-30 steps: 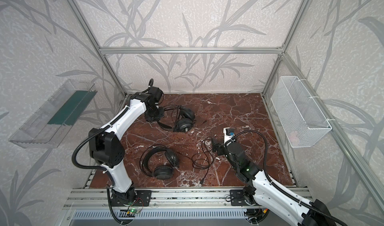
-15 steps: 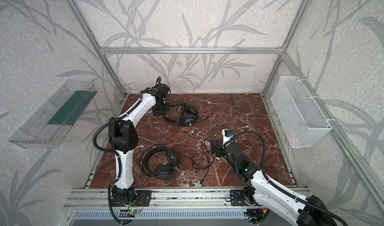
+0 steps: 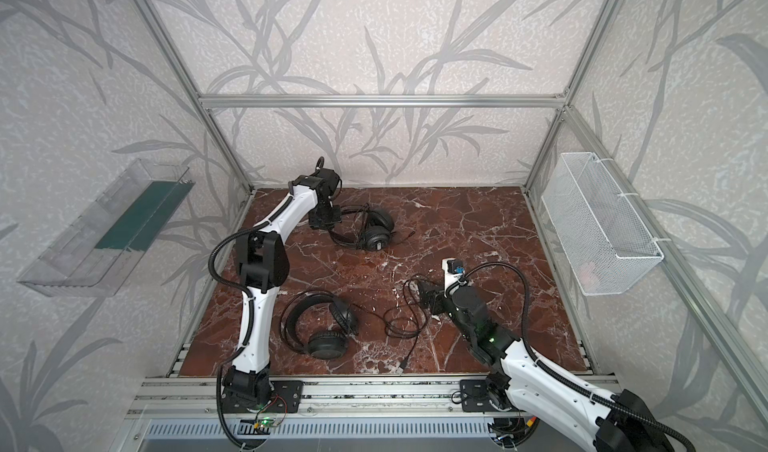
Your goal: Wrap the headphones
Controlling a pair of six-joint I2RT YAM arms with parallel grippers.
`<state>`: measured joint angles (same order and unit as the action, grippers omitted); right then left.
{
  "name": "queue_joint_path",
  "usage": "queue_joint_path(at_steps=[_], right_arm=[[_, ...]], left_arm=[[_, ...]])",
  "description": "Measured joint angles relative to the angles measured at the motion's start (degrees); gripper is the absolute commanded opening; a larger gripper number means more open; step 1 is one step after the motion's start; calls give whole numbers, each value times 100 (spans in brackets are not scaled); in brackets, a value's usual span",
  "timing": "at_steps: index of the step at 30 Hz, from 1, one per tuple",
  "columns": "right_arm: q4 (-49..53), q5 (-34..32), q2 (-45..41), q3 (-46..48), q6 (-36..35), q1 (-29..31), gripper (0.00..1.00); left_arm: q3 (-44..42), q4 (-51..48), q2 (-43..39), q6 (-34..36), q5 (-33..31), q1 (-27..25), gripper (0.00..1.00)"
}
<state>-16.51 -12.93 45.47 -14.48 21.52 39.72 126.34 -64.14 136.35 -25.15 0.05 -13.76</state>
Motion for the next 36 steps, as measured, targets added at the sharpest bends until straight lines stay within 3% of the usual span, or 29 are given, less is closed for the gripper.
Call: queue_joint_path(at_steps=[10, 17, 33, 35, 36], right_arm=[[-44, 55, 85, 11, -7, 33, 92], [-96, 81, 195, 11, -7, 59, 92], [-122, 98, 216, 11, -11, 87, 92], [-122, 98, 221, 11, -11, 90, 92], [-122, 98, 227, 11, -11, 90, 92]], left_arm=[[7, 190, 212, 120, 240, 39, 0], [7, 229, 225, 118, 376, 68, 9], [-98, 358, 24, 72, 560, 68, 41], [-155, 382, -122, 37, 570, 68, 47], [-212, 426, -234, -4, 581, 68, 59]])
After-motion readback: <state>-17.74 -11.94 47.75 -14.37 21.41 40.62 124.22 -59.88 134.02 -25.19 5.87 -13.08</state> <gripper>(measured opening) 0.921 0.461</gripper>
